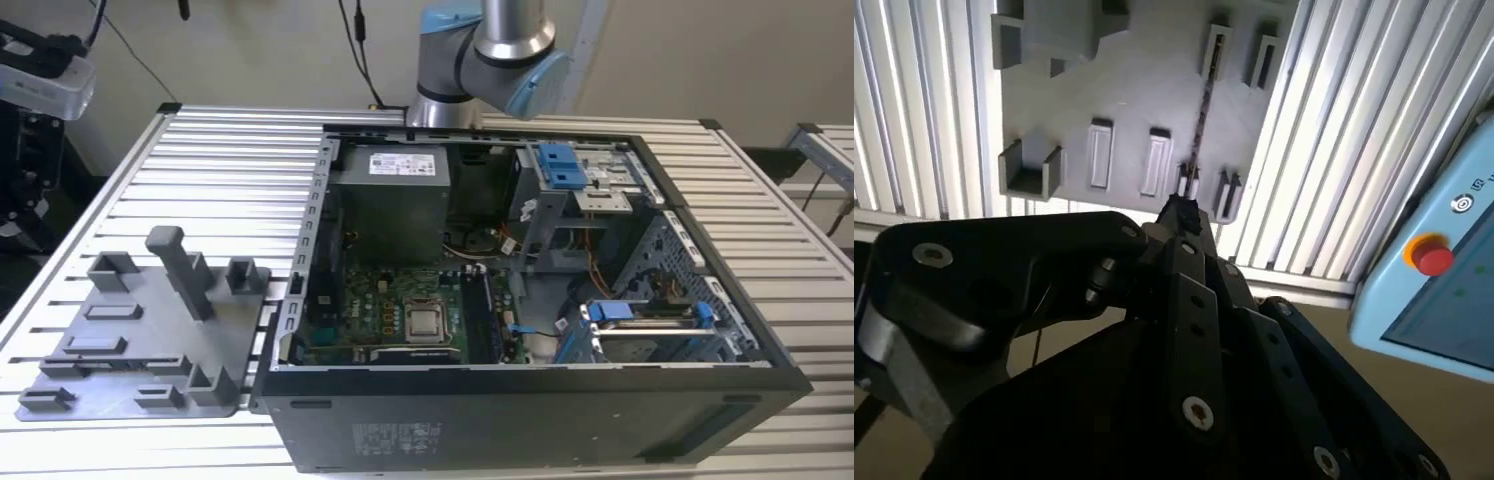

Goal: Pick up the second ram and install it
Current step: 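Pick up the second ram and move it above second insertion slot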

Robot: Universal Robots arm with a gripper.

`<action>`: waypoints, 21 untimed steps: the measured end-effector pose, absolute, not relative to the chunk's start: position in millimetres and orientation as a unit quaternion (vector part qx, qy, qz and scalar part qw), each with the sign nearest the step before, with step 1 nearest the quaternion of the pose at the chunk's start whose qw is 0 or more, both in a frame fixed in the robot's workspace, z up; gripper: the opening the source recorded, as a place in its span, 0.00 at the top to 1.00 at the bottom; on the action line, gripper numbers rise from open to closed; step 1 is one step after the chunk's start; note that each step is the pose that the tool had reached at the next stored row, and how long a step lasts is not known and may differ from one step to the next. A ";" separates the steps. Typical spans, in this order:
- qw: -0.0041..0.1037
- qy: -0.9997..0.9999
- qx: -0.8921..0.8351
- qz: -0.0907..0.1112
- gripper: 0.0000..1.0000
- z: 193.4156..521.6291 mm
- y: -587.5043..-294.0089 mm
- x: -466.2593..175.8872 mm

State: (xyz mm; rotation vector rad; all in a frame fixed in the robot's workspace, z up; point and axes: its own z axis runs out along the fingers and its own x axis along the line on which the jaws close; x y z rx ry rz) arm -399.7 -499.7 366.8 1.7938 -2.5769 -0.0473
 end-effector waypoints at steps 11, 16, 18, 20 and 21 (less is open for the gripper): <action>0.001 -0.795 0.607 -0.015 0.89 366.7 -499.7 -399.7; 0.001 -0.794 0.607 -0.015 0.89 366.8 -499.7 -399.7; 0.001 -0.794 0.607 -0.015 0.89 366.8 -499.7 -399.7; 0.001 -0.794 0.607 -0.015 0.88 366.8 -499.7 -399.7; 0.001 -0.794 0.607 -0.015 0.83 366.8 -499.7 -399.7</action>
